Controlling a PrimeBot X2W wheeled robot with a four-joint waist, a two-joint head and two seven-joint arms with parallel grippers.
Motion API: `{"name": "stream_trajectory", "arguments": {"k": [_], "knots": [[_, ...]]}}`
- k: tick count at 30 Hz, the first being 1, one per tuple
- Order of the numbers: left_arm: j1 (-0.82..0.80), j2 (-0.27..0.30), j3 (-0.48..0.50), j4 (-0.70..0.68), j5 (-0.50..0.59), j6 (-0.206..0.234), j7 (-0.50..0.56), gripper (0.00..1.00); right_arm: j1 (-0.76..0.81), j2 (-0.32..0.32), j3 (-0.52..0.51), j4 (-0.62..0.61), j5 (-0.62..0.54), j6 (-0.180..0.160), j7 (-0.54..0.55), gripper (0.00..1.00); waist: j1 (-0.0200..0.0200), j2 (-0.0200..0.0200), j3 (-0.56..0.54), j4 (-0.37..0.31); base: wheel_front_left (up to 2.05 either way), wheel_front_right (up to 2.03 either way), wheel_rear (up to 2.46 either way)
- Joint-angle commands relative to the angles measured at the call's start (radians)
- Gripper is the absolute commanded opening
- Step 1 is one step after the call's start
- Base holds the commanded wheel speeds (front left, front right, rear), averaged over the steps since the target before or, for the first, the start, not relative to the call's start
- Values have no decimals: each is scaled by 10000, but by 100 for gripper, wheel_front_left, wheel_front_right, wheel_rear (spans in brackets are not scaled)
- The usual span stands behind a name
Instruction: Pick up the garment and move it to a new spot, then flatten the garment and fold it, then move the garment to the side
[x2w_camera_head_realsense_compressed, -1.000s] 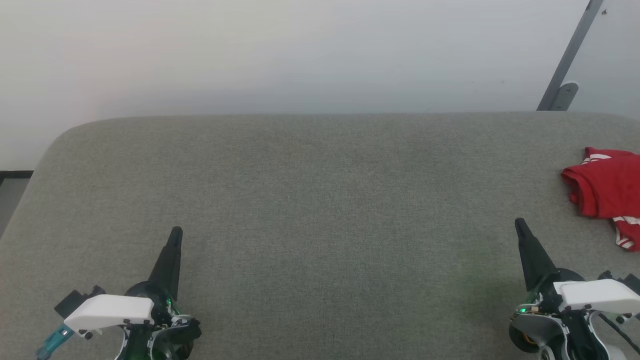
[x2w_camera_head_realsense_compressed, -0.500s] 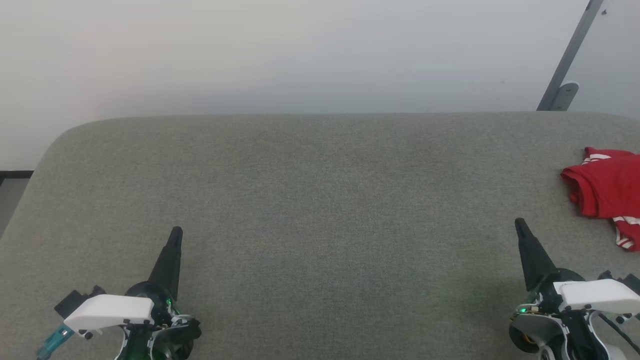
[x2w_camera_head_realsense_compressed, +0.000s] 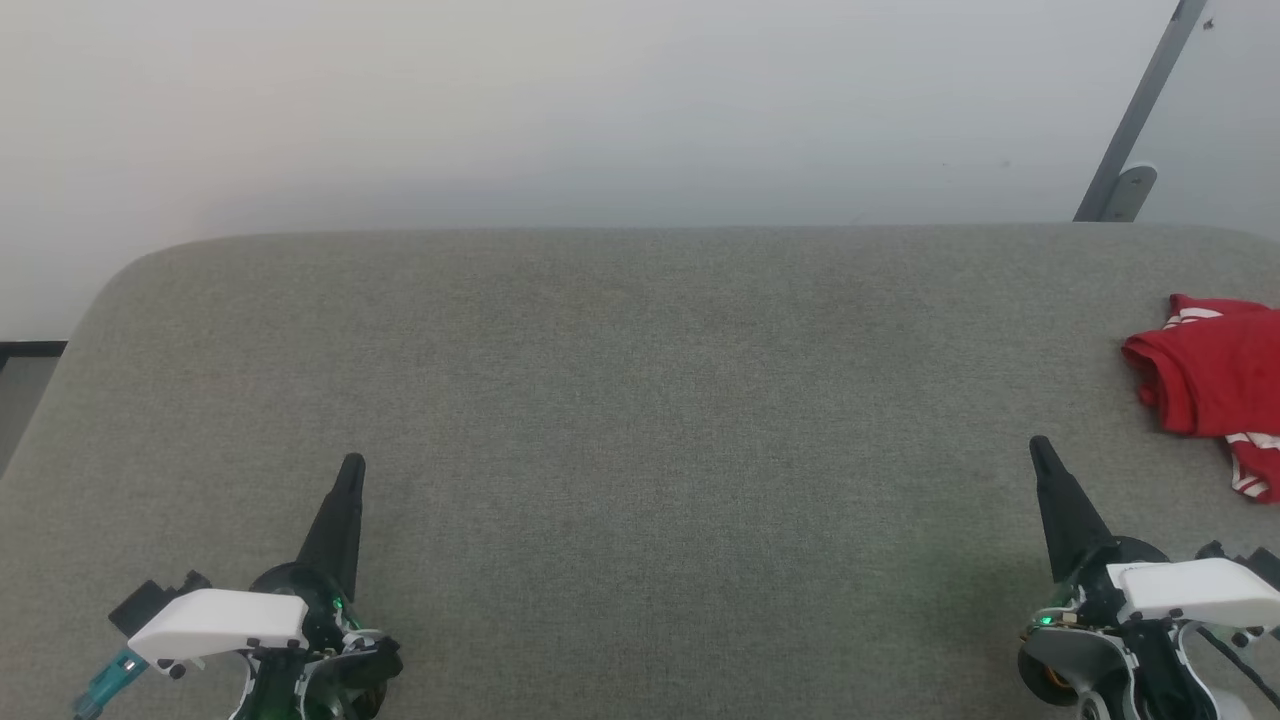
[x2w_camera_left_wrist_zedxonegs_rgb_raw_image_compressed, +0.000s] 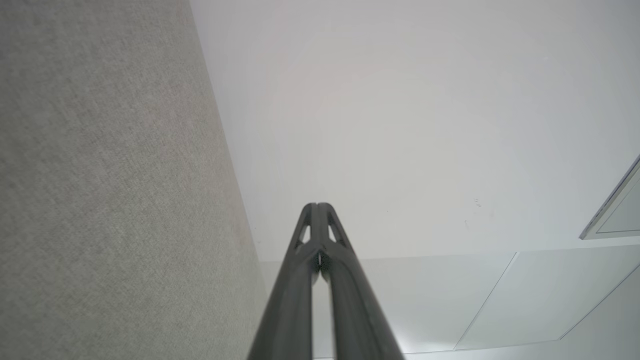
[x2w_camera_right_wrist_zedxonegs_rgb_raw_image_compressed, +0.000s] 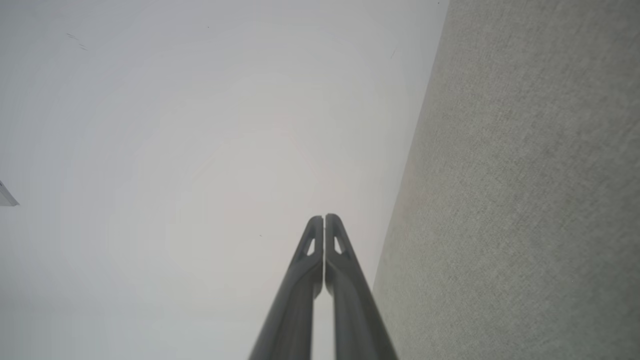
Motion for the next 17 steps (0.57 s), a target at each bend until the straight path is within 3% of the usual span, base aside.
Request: {"name": "stream_trajectory", "arguments": {"k": [1, 17], "knots": [[-123, -22, 0, -5, -33, -46, 29, 0, -47, 33, -4, -27, 44, 0, 23, 0, 0, -1, 0, 0, 0, 0, 0], [-123, -22, -1, -5, -34, -47, 28, 0, -47, 33, 0, -27, 45, 0, 22, 0, 0, -1, 0, 0, 0, 0, 0]]}}
